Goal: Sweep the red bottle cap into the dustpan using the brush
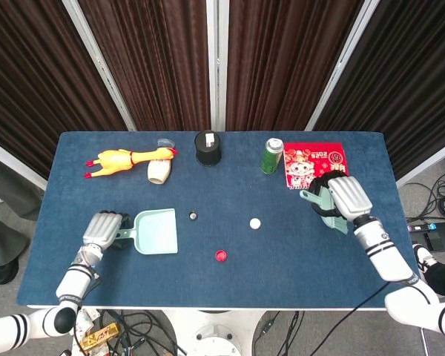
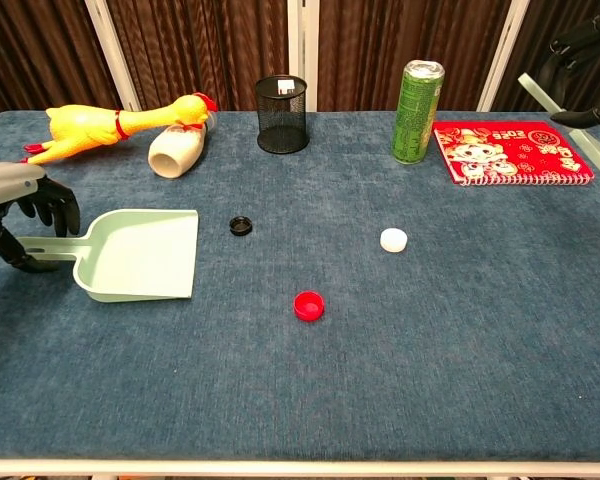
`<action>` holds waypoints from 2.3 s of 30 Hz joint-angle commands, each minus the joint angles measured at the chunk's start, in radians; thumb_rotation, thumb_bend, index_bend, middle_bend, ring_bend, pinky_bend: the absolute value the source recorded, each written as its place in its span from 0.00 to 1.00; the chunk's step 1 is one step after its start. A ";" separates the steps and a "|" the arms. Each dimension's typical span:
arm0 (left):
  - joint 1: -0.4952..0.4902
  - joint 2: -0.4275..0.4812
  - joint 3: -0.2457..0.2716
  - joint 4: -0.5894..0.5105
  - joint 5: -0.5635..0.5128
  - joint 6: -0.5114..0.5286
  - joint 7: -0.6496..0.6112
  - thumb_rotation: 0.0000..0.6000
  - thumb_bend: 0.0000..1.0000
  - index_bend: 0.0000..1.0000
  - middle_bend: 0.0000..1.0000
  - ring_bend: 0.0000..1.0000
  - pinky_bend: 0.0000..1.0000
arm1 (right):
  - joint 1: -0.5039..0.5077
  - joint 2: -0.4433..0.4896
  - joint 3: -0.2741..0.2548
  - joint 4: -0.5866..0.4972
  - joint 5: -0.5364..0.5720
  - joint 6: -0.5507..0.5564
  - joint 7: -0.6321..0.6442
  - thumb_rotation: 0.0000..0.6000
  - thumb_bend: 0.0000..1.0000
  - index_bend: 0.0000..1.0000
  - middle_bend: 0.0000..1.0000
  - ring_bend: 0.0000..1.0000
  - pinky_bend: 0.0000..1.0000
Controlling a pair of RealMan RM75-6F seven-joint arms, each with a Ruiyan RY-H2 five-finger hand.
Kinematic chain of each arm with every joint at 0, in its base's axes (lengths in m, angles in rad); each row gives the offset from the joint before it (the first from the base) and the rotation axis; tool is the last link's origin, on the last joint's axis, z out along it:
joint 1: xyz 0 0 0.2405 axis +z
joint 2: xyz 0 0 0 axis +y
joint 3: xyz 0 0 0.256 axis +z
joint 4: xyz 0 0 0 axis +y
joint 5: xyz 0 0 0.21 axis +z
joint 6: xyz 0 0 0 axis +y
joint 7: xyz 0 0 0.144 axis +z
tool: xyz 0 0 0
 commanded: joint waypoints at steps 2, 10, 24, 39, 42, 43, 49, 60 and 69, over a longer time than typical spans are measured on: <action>-0.004 -0.006 0.006 0.008 0.004 0.004 -0.002 1.00 0.26 0.44 0.45 0.35 0.28 | 0.000 0.001 -0.003 -0.002 0.001 0.000 0.003 1.00 0.56 0.67 0.62 0.30 0.22; -0.006 -0.033 0.023 0.050 0.042 0.033 -0.001 1.00 0.29 0.51 0.49 0.37 0.30 | -0.002 -0.010 -0.016 0.008 0.001 -0.001 0.005 1.00 0.56 0.67 0.62 0.30 0.22; -0.068 0.028 0.032 0.037 0.089 -0.081 -0.030 1.00 0.37 0.55 0.54 0.38 0.31 | 0.059 -0.123 -0.070 0.096 -0.122 -0.033 0.075 1.00 0.57 0.67 0.62 0.30 0.21; -0.190 0.050 -0.002 0.091 -0.042 -0.220 -0.020 1.00 0.37 0.55 0.54 0.38 0.31 | 0.149 -0.231 -0.078 0.174 -0.196 -0.033 0.096 1.00 0.59 0.68 0.62 0.30 0.21; -0.217 0.046 0.000 0.106 -0.057 -0.248 -0.016 1.00 0.38 0.55 0.54 0.38 0.31 | 0.156 -0.255 -0.080 0.182 -0.195 -0.030 0.105 1.00 0.60 0.68 0.62 0.30 0.21; -0.227 0.044 0.003 0.110 -0.062 -0.256 -0.013 1.00 0.38 0.55 0.54 0.38 0.31 | 0.161 -0.267 -0.080 0.187 -0.196 -0.029 0.109 1.00 0.60 0.68 0.62 0.30 0.21; -0.266 0.036 0.008 0.114 -0.083 -0.278 -0.014 1.00 0.38 0.55 0.54 0.38 0.31 | 0.185 -0.322 -0.085 0.214 -0.205 -0.029 0.113 1.00 0.63 0.69 0.62 0.30 0.20; -0.326 0.018 0.019 0.101 -0.084 -0.305 -0.028 1.00 0.38 0.55 0.54 0.38 0.31 | 0.223 -0.421 -0.087 0.247 -0.212 -0.027 0.117 1.00 0.65 0.70 0.62 0.30 0.19; -0.366 0.001 0.020 0.087 -0.097 -0.302 -0.041 1.00 0.38 0.55 0.54 0.38 0.31 | 0.267 -0.516 -0.066 0.295 -0.216 -0.014 0.144 1.00 0.67 0.70 0.63 0.30 0.18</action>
